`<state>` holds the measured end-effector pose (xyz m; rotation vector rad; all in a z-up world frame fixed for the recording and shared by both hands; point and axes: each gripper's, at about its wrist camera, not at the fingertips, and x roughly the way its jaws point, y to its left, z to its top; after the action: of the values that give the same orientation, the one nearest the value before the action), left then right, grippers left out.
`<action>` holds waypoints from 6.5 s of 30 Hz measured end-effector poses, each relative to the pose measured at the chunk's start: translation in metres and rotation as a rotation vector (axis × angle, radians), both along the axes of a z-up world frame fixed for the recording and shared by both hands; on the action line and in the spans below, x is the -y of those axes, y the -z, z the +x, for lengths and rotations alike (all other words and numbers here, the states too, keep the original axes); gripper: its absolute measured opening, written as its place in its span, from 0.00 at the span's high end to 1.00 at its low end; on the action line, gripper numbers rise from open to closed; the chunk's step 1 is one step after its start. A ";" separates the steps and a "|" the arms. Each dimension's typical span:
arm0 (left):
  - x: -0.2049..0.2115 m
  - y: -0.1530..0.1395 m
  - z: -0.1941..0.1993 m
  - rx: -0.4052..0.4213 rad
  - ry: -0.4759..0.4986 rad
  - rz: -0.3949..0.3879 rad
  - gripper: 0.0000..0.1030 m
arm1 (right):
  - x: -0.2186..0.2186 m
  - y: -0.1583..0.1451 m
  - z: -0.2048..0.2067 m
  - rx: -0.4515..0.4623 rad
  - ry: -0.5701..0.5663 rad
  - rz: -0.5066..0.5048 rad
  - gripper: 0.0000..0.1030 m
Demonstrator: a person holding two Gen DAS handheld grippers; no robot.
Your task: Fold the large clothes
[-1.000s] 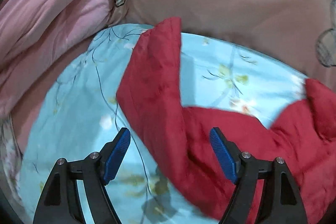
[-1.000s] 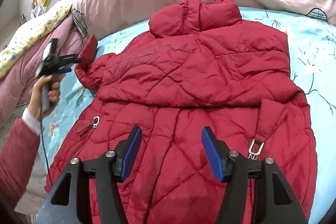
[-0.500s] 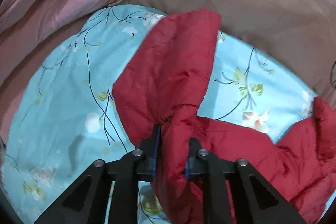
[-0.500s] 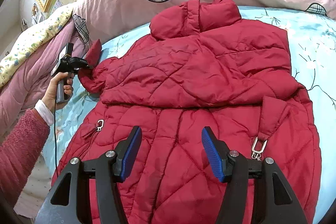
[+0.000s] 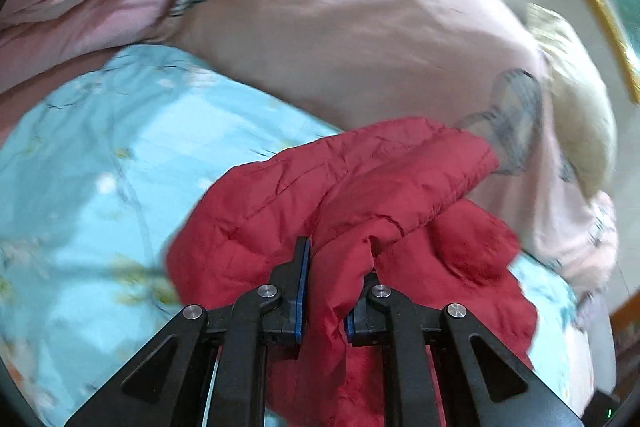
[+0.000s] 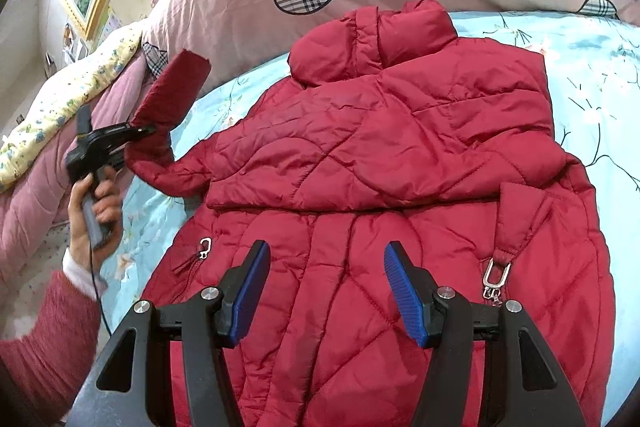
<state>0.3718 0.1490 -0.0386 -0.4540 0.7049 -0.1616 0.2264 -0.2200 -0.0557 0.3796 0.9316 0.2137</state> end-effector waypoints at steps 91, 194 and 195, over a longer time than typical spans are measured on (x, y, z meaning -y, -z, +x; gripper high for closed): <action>0.171 0.071 0.014 -0.193 0.382 0.338 0.54 | 0.074 -0.025 0.061 0.121 0.236 -0.141 0.64; 0.025 0.009 -0.233 -0.327 0.197 0.201 0.29 | 0.075 -0.010 -0.137 -0.248 0.261 -0.239 0.25; 0.026 0.010 -0.233 -0.329 0.200 0.204 0.29 | 0.071 -0.007 -0.139 -0.259 0.252 -0.249 0.24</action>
<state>0.1384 0.1230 -0.0483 -0.2141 1.0801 -0.2033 0.0871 -0.2910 -0.0485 0.2943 1.1395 -0.1860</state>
